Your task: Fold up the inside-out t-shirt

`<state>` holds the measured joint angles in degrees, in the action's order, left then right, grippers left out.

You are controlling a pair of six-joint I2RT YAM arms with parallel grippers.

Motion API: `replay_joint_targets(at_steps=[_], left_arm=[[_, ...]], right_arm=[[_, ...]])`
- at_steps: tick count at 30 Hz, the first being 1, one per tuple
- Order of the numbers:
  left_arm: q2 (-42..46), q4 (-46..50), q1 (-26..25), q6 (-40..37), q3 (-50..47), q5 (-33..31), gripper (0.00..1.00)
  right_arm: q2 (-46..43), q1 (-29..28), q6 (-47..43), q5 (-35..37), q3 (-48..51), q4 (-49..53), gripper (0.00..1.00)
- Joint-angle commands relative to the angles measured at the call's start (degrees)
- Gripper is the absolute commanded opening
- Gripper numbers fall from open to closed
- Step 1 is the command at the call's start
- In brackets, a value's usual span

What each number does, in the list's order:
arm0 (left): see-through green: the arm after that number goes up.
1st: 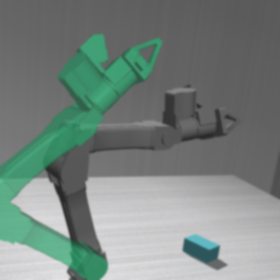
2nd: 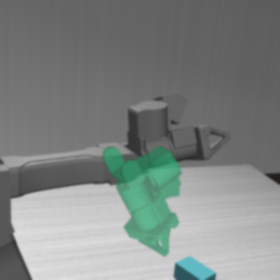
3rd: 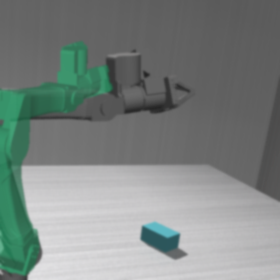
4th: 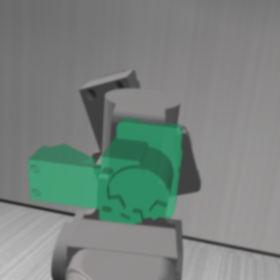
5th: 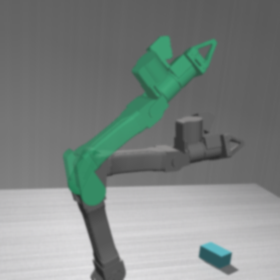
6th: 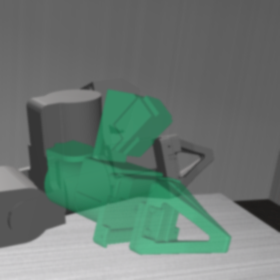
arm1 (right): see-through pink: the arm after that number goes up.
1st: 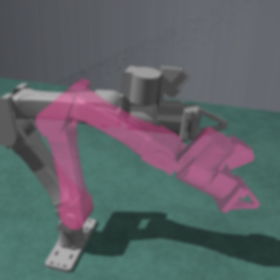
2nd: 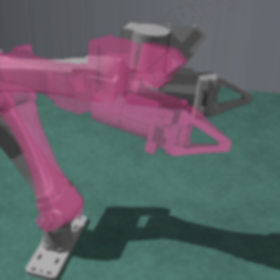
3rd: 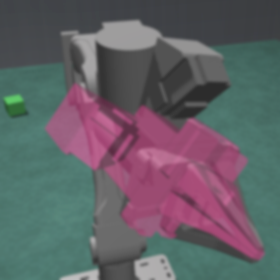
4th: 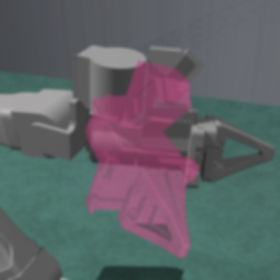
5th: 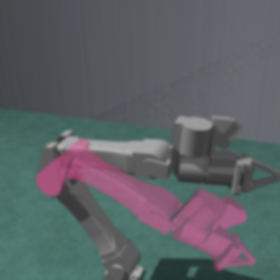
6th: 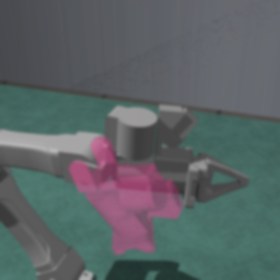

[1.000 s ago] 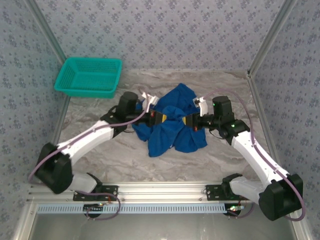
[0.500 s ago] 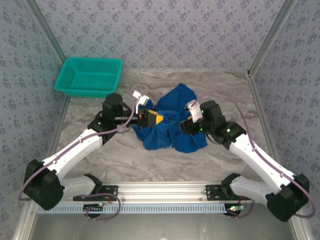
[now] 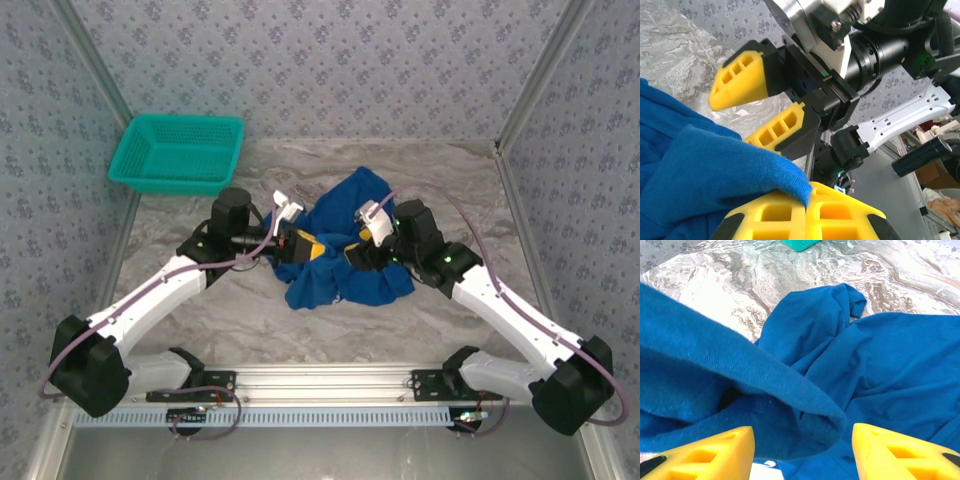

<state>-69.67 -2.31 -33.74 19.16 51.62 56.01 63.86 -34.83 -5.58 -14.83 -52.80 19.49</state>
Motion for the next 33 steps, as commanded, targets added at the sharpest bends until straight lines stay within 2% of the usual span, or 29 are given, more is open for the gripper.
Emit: replay_joint_targets(at_steps=[1, 6, 10, 11, 12, 13, 14, 15, 17, 18, 19, 20, 22, 25, 28, 30, 33], left_arm=[[2.17, 1.14, 0.18, -2.88, 2.08, 2.24, 0.0], [2.29, 1.16, 0.21, -3.06, 2.16, 2.31, 0.0], [2.36, 1.0, 0.21, -3.17, 1.74, 2.63, 0.0], [2.34, 2.12, 0.21, -3.92, 1.82, 2.06, 0.0], [2.48, 3.15, 0.26, -4.73, 1.75, 1.18, 0.0], [2.84, 4.38, 0.29, -5.59, 1.35, -0.36, 0.0], [3.48, 6.37, 0.56, -6.37, 1.16, -3.6, 0.0], [4.24, 7.51, 0.98, -6.21, 0.84, -7.99, 0.0], [5.43, 10.44, 2.13, -4.5, 0.31, -23.86, 0.0], [5.24, 12.37, 2.48, -2.91, 0.56, -32.24, 0.0], [4.17, 14.88, 2.87, -0.84, 1.35, -40.95, 0.05], [2.32, 17.46, 3.06, -0.21, 2.71, -45.98, 0.13], [-1.37, 21.4, 2.99, 0.0, 5.75, -50.05, 0.21], [-3.08, 23.93, 2.52, 1.52, 7.48, -51.85, 0.37], [0.76, 23.43, 2.1, 2.11, 6.23, -50.15, 0.49], [5.14, 20.37, 1.63, 2.56, 3.54, -46.13, 0.54], [11.2, 12.52, 0.23, 1.68, -0.89, -35.56, 0.6]], right_arm=[[2.56, 0.53, -3.05, -5.11, -2.75, 0.36, 0.56], [6.87, 0.79, -5.26, -10.59, -2.17, -1.85, 0.6], [10.91, 0.98, -5.51, -13.09, -3.2, -8.0, 0.61], [12.31, 0.98, -4.76, -13.92, -4.33, -9.67, 0.57], [13.41, 1.15, -4.04, -16.04, -5.75, -9.96, 0.48], [14.14, 1.71, -2.47, -18.64, -7.36, -9.41, 0.32], [14.16, 2.73, -0.58, -22.43, -8.56, -7.78, 0.18], [13.54, 4.0, 1.15, -26.99, -8.88, -6.36, 0.09], [10.35, 7.86, 6.84, -39.89, -7.49, -4.92, 0.0], [8.43, 8.9, 9.64, -43.52, -5.72, -6.25, 0.0], [6.45, 9.84, 12.54, -46.81, -3.82, -8.35, 0.0], [5.2, 10.19, 14.5, -48.29, -2.75, -9.21, 0.0], [4.28, 10.32, 18.2, -50.24, -1.59, -12.18, 0.0], [5.49, 10.26, 26.89, -50.36, 0.47, -22.46, 0.0], [7.24, 10.35, 30.23, -48.56, 0.58, -25.81, 0.0], [7.98, 10.42, 29.94, -46.62, 0.16, -24.74, 0.0], [8.55, 10.62, 29.12, -45.56, 0.14, -23.92, 0.0]])
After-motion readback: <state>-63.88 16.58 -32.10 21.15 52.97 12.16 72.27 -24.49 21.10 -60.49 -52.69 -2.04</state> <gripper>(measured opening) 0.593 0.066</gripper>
